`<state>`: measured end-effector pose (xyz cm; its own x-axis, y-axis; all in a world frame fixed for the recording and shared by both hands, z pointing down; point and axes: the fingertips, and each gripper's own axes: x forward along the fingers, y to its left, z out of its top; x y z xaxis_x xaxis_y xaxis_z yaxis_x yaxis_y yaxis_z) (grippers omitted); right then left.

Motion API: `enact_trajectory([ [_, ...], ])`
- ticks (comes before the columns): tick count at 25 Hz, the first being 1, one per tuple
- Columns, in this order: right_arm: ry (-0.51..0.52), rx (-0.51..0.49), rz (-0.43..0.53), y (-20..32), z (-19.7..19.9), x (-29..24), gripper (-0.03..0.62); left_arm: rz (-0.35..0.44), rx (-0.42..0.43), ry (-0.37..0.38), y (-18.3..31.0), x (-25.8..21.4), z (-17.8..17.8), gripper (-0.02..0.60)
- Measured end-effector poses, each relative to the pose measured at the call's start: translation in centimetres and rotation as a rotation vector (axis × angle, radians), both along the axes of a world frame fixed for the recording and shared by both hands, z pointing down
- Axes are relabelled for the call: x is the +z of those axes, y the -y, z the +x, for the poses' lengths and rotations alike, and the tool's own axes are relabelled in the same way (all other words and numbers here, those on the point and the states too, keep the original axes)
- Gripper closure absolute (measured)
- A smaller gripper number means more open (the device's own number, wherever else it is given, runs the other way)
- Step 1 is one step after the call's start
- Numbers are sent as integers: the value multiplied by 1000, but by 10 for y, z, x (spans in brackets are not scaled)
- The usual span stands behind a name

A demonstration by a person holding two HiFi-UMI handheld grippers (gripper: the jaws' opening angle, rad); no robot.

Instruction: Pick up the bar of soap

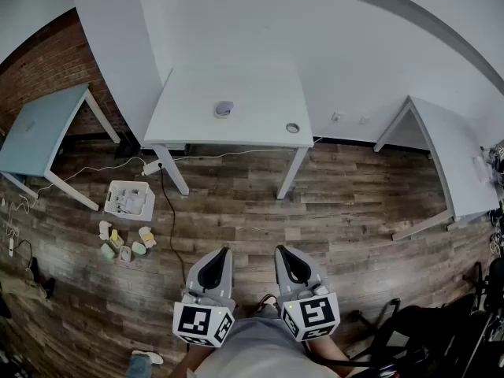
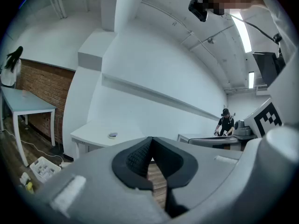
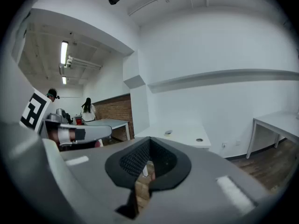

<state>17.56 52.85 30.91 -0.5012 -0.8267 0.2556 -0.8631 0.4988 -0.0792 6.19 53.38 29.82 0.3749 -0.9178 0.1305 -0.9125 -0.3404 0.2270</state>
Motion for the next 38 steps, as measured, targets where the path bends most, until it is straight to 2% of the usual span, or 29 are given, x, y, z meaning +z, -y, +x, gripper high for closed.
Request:
enact_trajectory([
  [10,-3,-21,-6,1,39,3,594,-8,6,12,4,-3,45,580],
  [20,44,-80,-6,-3,64,9,592,-30,-2,30,-2,-1,79,580],
  [27,47,-92,10,8,63,4,592,-20,-22,41,12,-4,77,580],
  [34,31,-53,20,45,68,0,592,12,-30,20,52,-4,62,580],
  [38,24,-52,12,71,58,2,592,20,-33,11,80,-8,50,580],
])
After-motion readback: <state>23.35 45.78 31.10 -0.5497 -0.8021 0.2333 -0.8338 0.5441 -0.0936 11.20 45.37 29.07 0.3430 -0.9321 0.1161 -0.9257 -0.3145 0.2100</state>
